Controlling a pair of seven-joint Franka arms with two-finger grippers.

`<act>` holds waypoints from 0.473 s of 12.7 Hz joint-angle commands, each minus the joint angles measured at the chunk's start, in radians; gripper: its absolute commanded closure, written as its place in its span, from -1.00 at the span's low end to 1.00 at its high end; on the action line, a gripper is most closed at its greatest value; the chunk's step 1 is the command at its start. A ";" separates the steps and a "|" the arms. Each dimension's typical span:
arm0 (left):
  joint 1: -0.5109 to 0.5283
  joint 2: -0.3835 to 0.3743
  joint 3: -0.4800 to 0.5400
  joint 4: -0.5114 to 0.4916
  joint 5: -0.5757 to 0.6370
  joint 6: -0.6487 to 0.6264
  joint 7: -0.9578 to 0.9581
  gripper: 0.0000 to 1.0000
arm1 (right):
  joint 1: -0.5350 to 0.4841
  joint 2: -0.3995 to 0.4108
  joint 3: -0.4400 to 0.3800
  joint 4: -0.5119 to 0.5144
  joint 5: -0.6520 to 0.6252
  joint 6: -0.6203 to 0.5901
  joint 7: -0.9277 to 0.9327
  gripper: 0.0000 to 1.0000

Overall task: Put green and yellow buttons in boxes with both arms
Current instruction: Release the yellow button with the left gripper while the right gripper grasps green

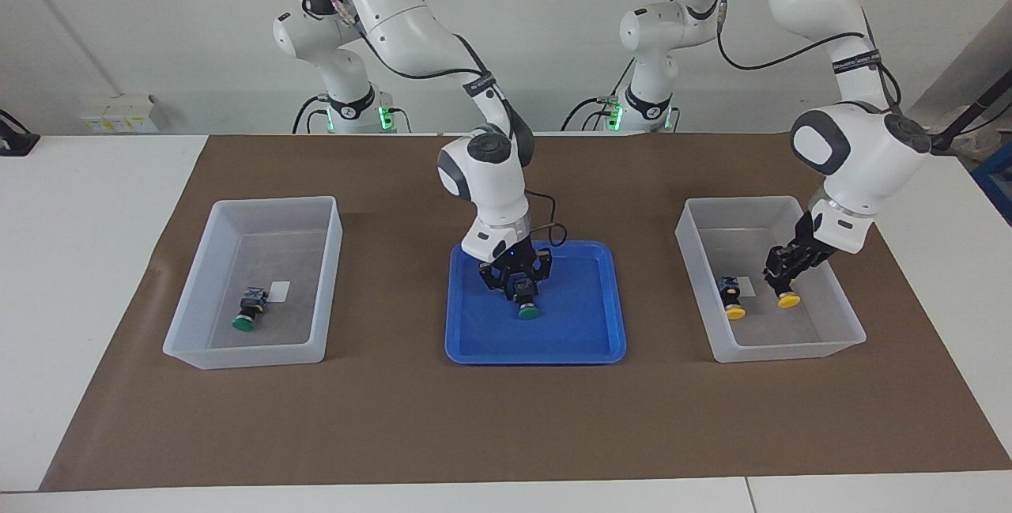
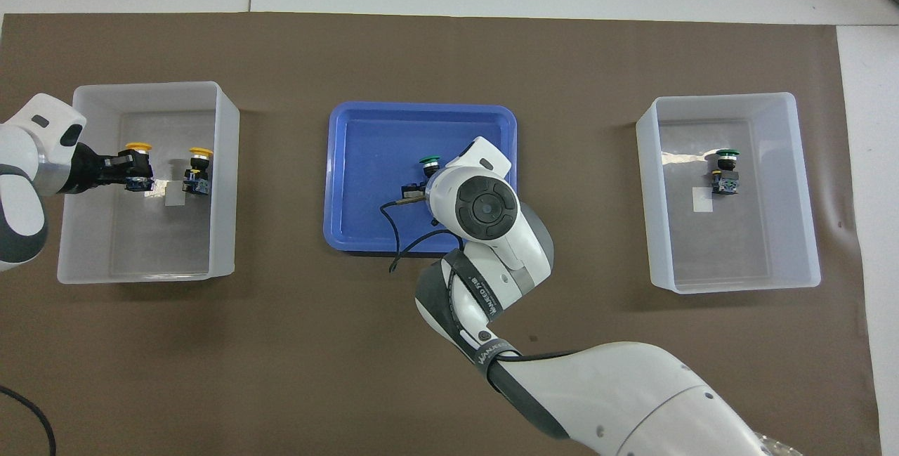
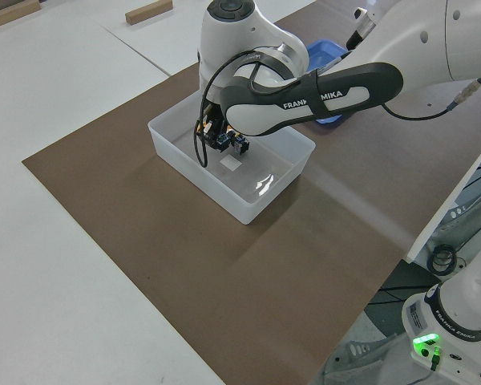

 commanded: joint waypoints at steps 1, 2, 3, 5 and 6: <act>-0.006 0.015 -0.003 -0.028 0.008 0.049 0.010 1.00 | -0.038 -0.042 -0.001 -0.011 -0.023 -0.029 -0.015 1.00; -0.011 0.021 -0.003 -0.028 0.008 0.047 0.010 0.96 | -0.062 -0.074 -0.001 -0.014 -0.023 -0.067 -0.009 1.00; -0.011 0.021 -0.003 -0.028 0.008 0.046 0.010 0.63 | -0.093 -0.126 -0.001 -0.032 -0.023 -0.121 -0.009 1.00; -0.014 0.023 -0.003 -0.020 0.008 0.038 0.010 -0.17 | -0.171 -0.238 0.001 -0.090 -0.023 -0.208 -0.016 1.00; -0.016 0.024 -0.004 -0.014 0.010 0.034 0.010 -0.27 | -0.196 -0.291 0.001 -0.127 -0.023 -0.244 -0.016 1.00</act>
